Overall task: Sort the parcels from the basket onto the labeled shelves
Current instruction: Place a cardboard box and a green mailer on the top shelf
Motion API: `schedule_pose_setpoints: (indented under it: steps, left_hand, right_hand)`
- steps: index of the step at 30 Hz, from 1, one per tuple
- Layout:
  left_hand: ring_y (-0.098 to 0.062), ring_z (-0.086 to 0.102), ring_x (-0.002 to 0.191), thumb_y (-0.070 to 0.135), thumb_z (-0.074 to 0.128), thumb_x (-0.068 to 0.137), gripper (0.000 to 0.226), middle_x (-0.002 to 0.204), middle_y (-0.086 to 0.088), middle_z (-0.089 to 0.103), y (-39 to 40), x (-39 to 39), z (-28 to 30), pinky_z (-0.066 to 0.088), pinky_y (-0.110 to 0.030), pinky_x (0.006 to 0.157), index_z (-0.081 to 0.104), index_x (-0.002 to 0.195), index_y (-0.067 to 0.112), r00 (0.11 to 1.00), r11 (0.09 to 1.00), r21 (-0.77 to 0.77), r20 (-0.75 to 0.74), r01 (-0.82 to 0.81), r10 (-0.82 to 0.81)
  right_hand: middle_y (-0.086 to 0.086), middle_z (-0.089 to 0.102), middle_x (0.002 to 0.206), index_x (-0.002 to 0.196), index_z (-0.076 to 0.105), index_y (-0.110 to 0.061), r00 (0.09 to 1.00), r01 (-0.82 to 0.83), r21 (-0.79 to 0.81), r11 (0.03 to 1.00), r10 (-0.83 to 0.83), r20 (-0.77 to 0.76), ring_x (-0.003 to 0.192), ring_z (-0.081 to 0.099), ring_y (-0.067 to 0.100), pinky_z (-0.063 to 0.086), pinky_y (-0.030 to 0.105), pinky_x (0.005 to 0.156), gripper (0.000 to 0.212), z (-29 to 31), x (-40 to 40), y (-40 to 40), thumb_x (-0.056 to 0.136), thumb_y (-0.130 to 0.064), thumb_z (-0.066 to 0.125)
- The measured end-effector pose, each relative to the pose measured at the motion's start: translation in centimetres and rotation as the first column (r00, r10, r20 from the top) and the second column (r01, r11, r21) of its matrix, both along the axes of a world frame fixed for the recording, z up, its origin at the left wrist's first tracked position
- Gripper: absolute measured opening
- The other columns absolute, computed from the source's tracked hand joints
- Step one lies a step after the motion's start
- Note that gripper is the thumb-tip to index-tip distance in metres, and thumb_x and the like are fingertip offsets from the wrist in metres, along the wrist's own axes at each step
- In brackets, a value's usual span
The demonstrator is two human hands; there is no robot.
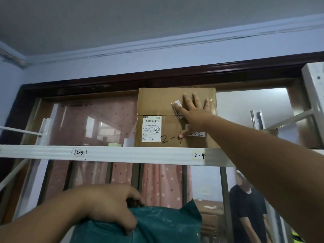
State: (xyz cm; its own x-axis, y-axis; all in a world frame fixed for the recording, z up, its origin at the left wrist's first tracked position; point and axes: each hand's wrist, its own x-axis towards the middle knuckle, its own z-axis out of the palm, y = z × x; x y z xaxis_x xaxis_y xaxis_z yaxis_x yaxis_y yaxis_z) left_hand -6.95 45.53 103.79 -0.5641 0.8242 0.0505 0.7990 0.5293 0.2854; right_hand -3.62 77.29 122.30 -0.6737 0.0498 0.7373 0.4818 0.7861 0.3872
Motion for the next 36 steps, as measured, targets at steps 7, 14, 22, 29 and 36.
schedule_pose_setpoints:
  steps: [7, 14, 22, 29, 36]
  left_hand:
    - [0.004, 0.061, 0.103, 0.032, 0.08, 0.079, 0.057, 0.117, 0.025, 0.063, -0.1, 0.5, 0.0, 0.048, -0.015, 0.082, 0.066, 0.133, 0.045, 0.999, 1.0, 0.006, -0.05, -0.007, 0.007]
    - [0.002, 0.062, 0.109, 0.032, 0.079, 0.079, 0.056, 0.121, 0.024, 0.065, -0.6, 0.8, 0.2, 0.051, -0.02, 0.091, 0.066, 0.131, 0.048, 0.999, 1.0, 0.012, -0.047, 0.007, -0.007]
    - [-0.002, 0.065, 0.112, 0.036, 0.081, 0.073, 0.058, 0.121, 0.024, 0.068, -2.2, 1.4, 0.6, 0.054, -0.028, 0.101, 0.067, 0.128, 0.05, 0.998, 1.0, 0.03, -0.057, 0.002, -0.001]
    - [-0.005, 0.067, 0.112, 0.028, 0.081, 0.077, 0.056, 0.125, 0.019, 0.07, -5.1, 2.7, 1.6, 0.056, -0.026, 0.099, 0.069, 0.13, 0.04, 0.995, 0.997, 0.082, -0.096, 0.014, -0.006]
    - [-0.012, 0.073, 0.106, 0.027, 0.08, 0.068, 0.052, 0.114, 0.011, 0.078, -8.9, 2.6, 4.1, 0.059, -0.039, 0.101, 0.076, 0.12, 0.033, 0.993, 0.991, 0.128, -0.113, 0.035, -0.02]
  right_hand:
    - [0.006, -0.035, 0.167, 0.157, -0.018, -0.049, 0.999, -0.024, 0.0, 1.0, 0.024, 0.025, 0.149, -0.033, 0.051, -0.006, 0.081, 0.114, 0.142, -1.5, -1.0, 0.4, 0.055, -0.089, 0.072]
    - [0.007, -0.031, 0.169, 0.154, -0.019, -0.053, 0.999, 0.026, 0.034, 0.999, -0.027, 0.022, 0.15, -0.026, 0.054, 0.001, 0.082, 0.113, 0.132, -3.0, -2.2, -1.6, 0.063, -0.085, 0.071]
    - [0.014, -0.026, 0.169, 0.162, -0.011, -0.042, 0.997, 0.069, -0.041, 0.997, -0.067, 0.045, 0.152, -0.019, 0.055, 0.006, 0.083, 0.114, 0.127, -4.2, -2.7, -4.2, 0.072, -0.079, 0.071]
    - [0.013, 0.04, 0.155, 0.151, 0.041, -0.032, 0.984, -0.175, -0.153, 0.973, 0.166, -0.069, 0.142, 0.034, 0.04, 0.036, 0.062, 0.112, 0.077, -4.3, 2.2, -7.6, 0.087, -0.068, 0.063]
    - [0.006, 0.065, 0.122, 0.121, 0.071, -0.024, 0.957, -0.28, -0.22, 0.934, 0.29, 0.015, 0.109, 0.06, 0.024, 0.053, 0.043, 0.094, 0.04, -7.7, 9.8, -12.4, 0.092, -0.051, 0.07]
